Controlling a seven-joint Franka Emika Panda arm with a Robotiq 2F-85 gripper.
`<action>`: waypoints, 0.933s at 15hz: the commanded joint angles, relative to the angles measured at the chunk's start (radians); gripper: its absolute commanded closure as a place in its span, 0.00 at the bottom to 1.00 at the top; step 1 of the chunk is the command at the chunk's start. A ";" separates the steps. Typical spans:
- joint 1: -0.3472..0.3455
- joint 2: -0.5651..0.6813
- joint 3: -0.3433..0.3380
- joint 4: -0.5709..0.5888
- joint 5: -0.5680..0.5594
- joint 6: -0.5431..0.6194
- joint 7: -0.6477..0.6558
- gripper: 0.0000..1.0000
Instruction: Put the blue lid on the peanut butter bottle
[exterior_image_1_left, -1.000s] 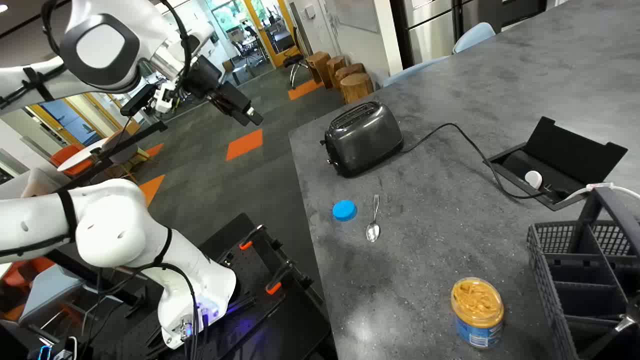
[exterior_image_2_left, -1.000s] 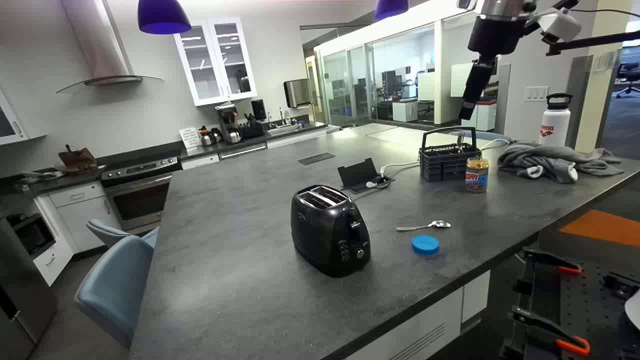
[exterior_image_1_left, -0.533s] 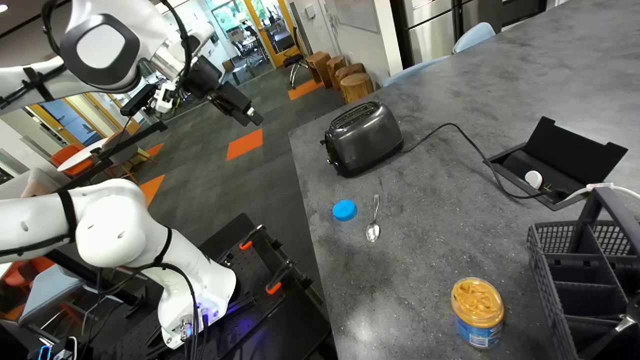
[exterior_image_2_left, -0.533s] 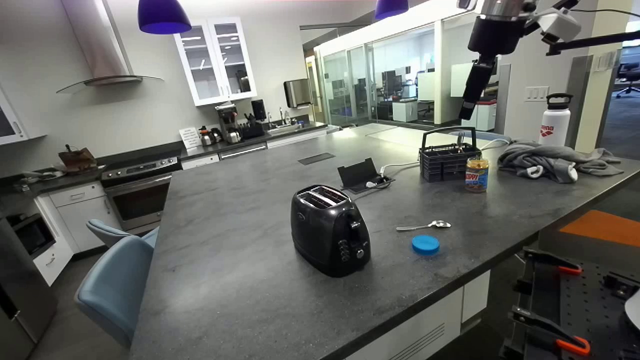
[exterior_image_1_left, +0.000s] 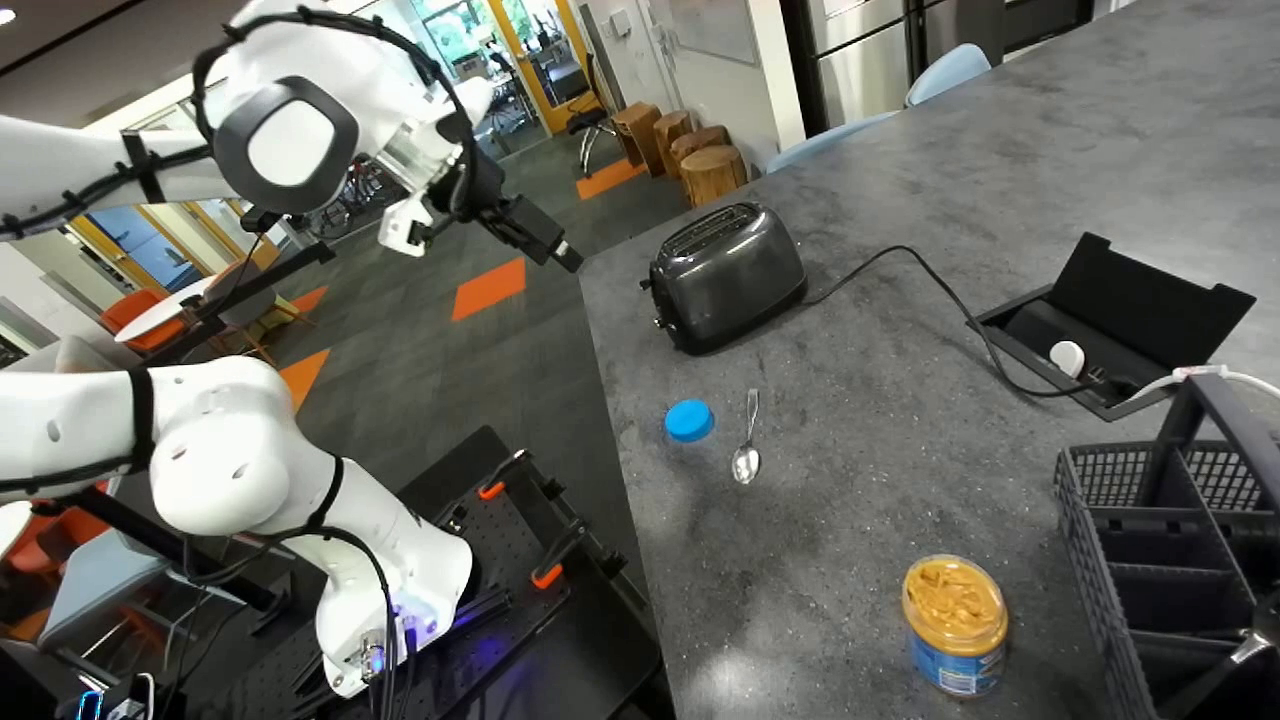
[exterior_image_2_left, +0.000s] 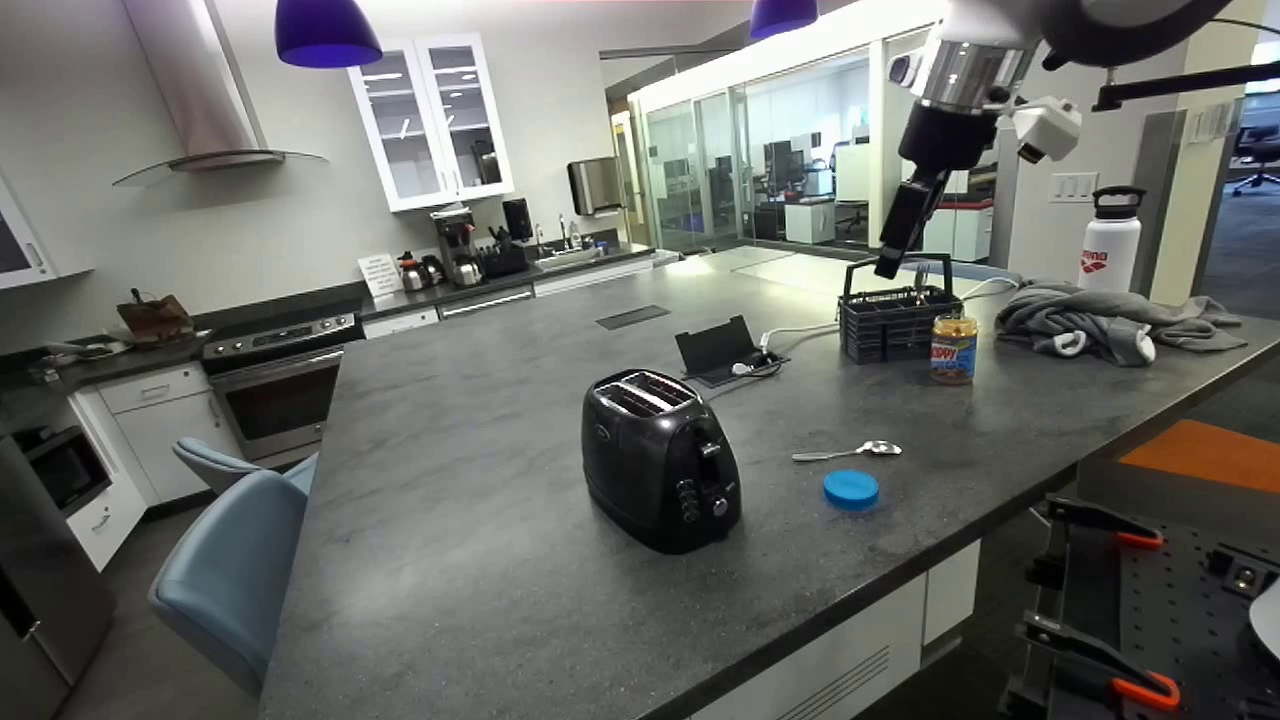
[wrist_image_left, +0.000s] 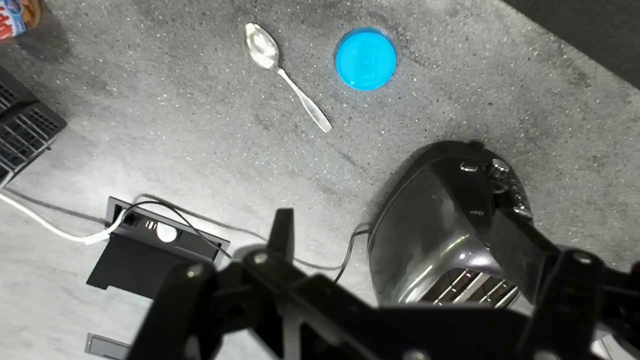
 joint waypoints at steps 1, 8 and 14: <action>-0.047 0.206 -0.034 0.000 -0.002 0.190 -0.027 0.00; -0.082 0.552 -0.117 -0.001 0.063 0.391 -0.070 0.00; -0.106 0.617 -0.102 0.011 0.061 0.349 -0.060 0.00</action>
